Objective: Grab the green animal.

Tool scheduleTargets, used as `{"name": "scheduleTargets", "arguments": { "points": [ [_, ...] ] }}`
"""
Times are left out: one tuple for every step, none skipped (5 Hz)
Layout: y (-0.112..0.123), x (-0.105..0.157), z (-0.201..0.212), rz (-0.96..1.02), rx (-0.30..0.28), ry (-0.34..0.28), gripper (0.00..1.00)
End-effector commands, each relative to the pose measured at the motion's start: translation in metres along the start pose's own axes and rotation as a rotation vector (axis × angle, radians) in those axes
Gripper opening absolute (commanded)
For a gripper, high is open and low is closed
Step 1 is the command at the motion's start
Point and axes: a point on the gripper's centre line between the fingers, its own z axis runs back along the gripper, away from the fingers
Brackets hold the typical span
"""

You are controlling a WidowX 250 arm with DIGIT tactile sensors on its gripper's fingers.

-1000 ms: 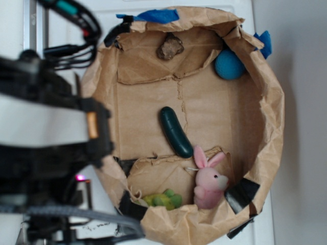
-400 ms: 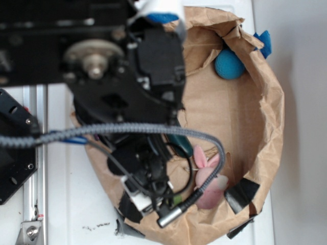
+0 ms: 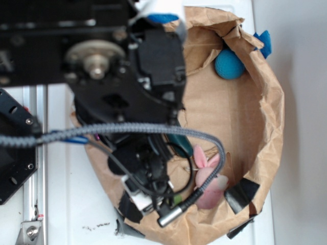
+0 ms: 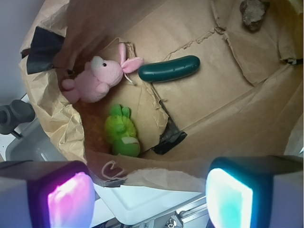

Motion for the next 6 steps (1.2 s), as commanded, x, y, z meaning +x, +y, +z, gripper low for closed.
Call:
{"name": "scheduleTargets", "arguments": {
  "points": [
    [0.016, 0.047, -0.054, 0.141, 0.041, -0.133, 1.0],
    [0.021, 0.058, -0.077, 0.161, 0.067, -0.159, 1.0],
    [0.018, 0.063, -0.103, 0.195, 0.066, -0.124, 1.0],
    [0.005, 0.052, -0.119, 0.159, 0.055, -0.062, 1.0],
    [-0.009, 0.036, -0.118, 0.128, 0.031, -0.008, 1.0],
    [-0.017, 0.024, -0.11, 0.111, 0.006, 0.022, 1.0]
  ]
}}
